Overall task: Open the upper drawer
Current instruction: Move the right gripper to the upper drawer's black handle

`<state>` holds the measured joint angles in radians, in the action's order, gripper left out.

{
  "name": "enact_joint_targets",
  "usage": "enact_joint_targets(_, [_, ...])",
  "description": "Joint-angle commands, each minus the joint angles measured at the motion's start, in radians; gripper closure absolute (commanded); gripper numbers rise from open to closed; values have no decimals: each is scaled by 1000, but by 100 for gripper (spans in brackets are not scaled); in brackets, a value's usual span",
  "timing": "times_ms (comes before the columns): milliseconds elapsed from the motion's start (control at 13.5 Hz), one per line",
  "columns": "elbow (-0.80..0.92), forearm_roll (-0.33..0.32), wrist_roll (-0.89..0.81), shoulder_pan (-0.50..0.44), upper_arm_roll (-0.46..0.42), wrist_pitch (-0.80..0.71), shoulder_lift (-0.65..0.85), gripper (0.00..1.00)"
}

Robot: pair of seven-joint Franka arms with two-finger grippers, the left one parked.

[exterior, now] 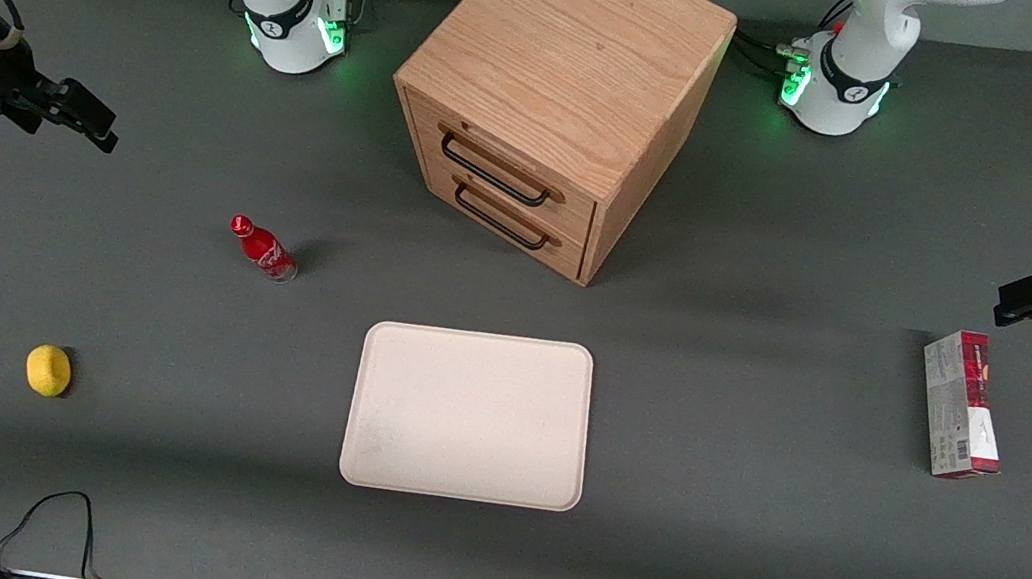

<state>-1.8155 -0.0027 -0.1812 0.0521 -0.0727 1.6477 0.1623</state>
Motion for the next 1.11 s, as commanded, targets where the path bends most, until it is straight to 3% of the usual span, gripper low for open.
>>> enact_joint_targets(0, [18,-10,14,-23,16,-20,-4,0])
enact_joint_targets(222, [173,4,12,-26,-4,-49,-133,0])
enact_joint_targets(444, [375,-16,-3,-26,-160,-141,-268,0])
enact_joint_targets(593, [397,-11,28,-26,-257,-137,-309,0])
enact_joint_targets(815, [426,-4,29,-26,-486,-129,-368,0])
enact_joint_targets(1037, [439,-10,141,-26,-654,-129,-427,0])
